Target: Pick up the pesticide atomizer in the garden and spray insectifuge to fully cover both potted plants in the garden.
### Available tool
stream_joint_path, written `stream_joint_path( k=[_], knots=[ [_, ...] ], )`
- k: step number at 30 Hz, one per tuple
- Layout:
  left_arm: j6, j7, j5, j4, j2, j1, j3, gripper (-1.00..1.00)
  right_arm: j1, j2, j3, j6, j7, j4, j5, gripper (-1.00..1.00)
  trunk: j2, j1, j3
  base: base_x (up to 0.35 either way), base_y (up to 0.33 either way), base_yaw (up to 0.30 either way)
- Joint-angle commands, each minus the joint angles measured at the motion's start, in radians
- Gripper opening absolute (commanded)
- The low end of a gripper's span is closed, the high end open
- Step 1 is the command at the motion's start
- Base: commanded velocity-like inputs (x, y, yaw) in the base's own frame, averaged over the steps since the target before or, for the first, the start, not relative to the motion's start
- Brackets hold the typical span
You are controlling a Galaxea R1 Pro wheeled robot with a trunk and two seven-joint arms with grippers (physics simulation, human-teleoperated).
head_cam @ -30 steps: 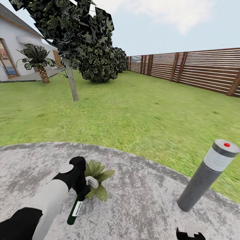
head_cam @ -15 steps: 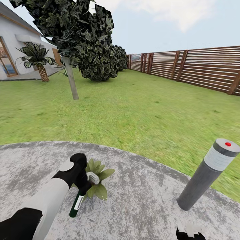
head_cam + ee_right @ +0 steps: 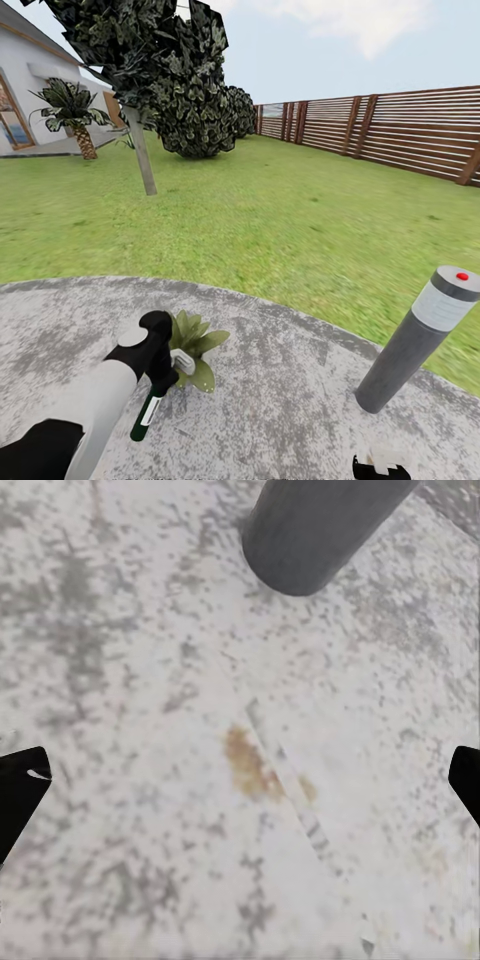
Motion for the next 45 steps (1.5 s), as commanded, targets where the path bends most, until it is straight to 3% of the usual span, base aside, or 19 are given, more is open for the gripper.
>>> stream_joint_path(
  k=[1, 11, 18, 21, 25, 28, 33, 38, 45],
  knots=[
    [0.010, -0.011, -0.010, -0.001, -0.003, 0.000, 0.000, -1.00, -0.001, 0.000, -0.007, -0.004, -0.005, 0.002, 0.011, 1.00, -0.001, 0.000, -0.005, 0.000, 0.000, 0.000],
    [0.011, -0.010, -0.003, -0.014, -0.014, 0.001, 0.005, -1.00, -0.001, -0.002, -0.008, -0.004, -0.004, 0.000, 0.012, 1.00, -0.001, 0.000, -0.005, 0.000, 0.000, 0.000],
    [0.010, -0.013, -0.001, -0.003, 0.050, 0.019, 0.012, -1.00, -0.001, -0.002, -0.008, -0.003, -0.005, 0.000, 0.012, 1.00, -0.001, 0.000, -0.005, 0.000, 0.000, 0.000],
    [0.010, -0.013, 0.002, -0.003, 0.040, 0.029, 0.012, -1.00, -0.001, -0.002, -0.007, -0.004, -0.005, 0.001, 0.012, 1.00, -0.001, 0.000, -0.005, 0.000, 0.000, 0.000],
    [0.009, -0.012, 0.003, -0.010, -0.008, 0.032, 0.012, -1.00, -0.001, -0.002, -0.007, -0.004, -0.005, 0.001, 0.012, 1.00, -0.001, 0.000, -0.005, 0.018, 0.000, 0.000],
    [0.009, -0.012, 0.003, -0.012, -0.011, 0.036, 0.013, -1.00, -0.001, -0.002, -0.007, -0.004, -0.005, 0.001, 0.012, 1.00, -0.001, 0.000, -0.005, 0.167, 0.000, 0.000],
    [0.008, -0.010, -0.001, -0.014, 0.010, 0.106, 0.012, -1.00, -0.001, -0.002, -0.007, -0.004, -0.005, 0.001, 0.012, 1.00, -0.001, 0.000, -0.005, 0.028, 0.000, 0.000],
    [0.005, -0.010, 0.005, -0.016, 0.079, 0.123, 0.014, -1.00, -0.001, -0.002, -0.007, -0.004, -0.005, 0.002, 0.012, 1.00, -0.001, 0.000, -0.005, 0.001, 0.000, 0.000],
    [0.006, -0.011, 0.021, -0.090, 0.073, 0.124, 0.014, -1.00, -0.001, -0.002, -0.007, -0.004, -0.005, 0.002, 0.012, 1.00, -0.001, 0.000, -0.005, 0.122, 0.098, 0.000]
  ],
)
